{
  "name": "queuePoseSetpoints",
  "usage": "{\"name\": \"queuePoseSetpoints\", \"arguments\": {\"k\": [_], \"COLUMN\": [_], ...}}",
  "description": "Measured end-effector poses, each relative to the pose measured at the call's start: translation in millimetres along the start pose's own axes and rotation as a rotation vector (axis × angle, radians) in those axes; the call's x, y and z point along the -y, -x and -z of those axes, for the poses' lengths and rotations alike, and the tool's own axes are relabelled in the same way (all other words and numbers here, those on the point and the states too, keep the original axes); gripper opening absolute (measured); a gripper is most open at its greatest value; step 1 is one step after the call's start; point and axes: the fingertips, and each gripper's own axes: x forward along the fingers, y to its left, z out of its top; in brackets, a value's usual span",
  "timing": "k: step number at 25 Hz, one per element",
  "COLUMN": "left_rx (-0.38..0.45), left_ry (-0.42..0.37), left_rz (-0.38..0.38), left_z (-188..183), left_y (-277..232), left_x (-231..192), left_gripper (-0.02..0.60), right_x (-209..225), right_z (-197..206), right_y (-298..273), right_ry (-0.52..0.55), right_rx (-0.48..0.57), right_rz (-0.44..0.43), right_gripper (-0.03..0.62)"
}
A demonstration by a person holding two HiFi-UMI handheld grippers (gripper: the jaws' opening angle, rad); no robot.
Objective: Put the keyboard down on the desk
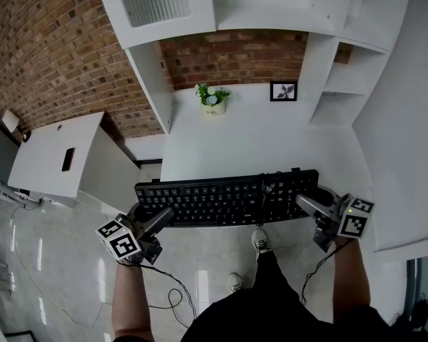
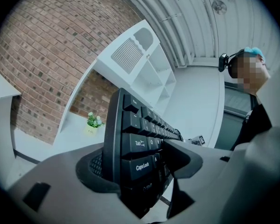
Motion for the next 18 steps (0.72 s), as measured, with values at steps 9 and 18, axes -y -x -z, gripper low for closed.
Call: {"name": "queuePoseSetpoints", "arguments": {"k": [9,18], "left_rx": [-0.018,-0.048], "left_ry": [0.042,0.09], "left_rz": [-0.059,-0.072], "left_z": [-16.7,-18.3], "left_y": [-60.1,-124.3], "left_x": [-43.7,-81.6], "left_gripper": [0.316,0.318], "right_x": [75.4,142.6], "right_z": [-34.4,-55.1], "right_y": [-44.3,-65.3], "right_ry": [-0.043,-0.086], "right_rx": [-0.046,-0.089], "right_rz": [-0.035,-0.013], "right_gripper": [0.201,0.202]}}
